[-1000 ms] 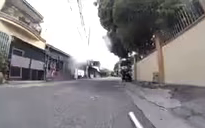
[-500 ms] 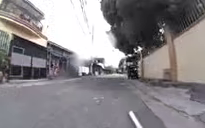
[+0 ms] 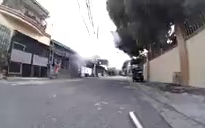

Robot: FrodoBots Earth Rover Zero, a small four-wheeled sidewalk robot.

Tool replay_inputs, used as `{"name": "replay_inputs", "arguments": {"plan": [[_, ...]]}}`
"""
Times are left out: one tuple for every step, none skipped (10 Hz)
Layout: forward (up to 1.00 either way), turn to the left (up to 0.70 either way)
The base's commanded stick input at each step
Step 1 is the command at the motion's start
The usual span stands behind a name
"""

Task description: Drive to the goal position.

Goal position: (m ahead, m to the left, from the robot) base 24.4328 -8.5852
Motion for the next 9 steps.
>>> {"name": "replay_inputs", "arguments": {"plan": [[0.85,0.0],[0.85,0.0],[0.85,0.0],[0.85,0.0],[0.85,0.0],[0.85,-0.01],[0.85,-0.3],[0.85,-0.32],[0.85,-0.34]]}}
